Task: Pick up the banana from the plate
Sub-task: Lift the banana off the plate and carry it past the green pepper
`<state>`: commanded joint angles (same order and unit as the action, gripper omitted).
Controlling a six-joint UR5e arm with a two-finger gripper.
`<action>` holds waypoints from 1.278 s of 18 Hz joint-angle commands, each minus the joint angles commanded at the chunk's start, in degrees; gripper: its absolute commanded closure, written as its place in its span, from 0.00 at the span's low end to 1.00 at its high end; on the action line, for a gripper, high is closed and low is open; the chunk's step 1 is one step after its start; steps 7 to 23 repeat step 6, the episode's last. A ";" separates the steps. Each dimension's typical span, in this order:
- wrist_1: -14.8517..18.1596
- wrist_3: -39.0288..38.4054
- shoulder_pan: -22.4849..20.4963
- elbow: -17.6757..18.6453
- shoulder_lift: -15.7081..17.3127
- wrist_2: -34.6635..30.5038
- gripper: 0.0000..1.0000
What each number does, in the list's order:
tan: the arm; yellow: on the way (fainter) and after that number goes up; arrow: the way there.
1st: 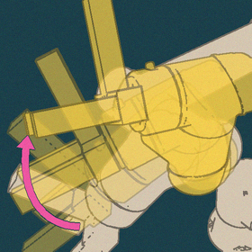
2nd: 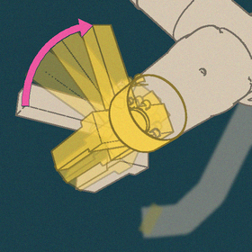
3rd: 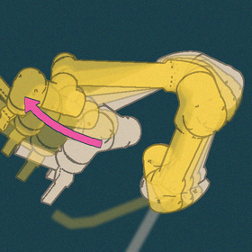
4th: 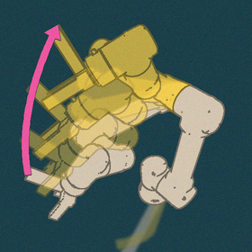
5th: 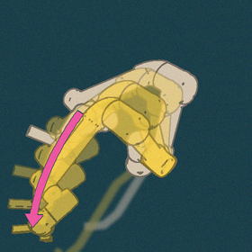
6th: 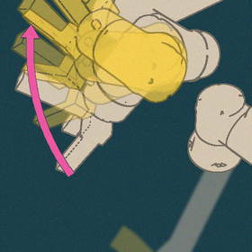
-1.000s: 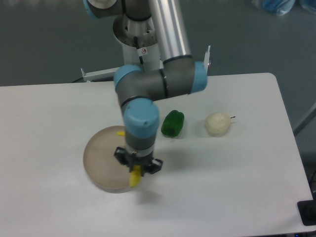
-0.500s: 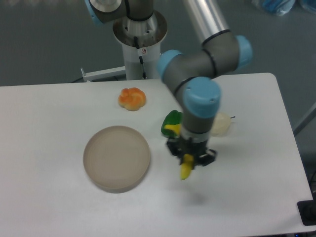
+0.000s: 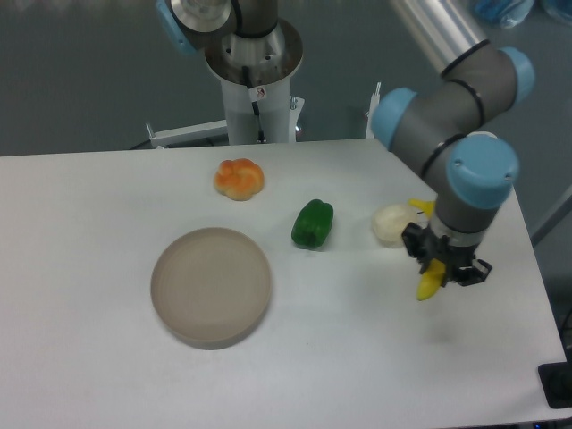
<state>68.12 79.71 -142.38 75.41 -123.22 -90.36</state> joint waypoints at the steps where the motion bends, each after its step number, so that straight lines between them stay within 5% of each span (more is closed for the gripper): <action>1: 0.00 0.27 0.00 -0.52 -0.61 0.09 1.00; 23: -0.09 1.15 0.44 -0.79 -0.97 1.15 1.00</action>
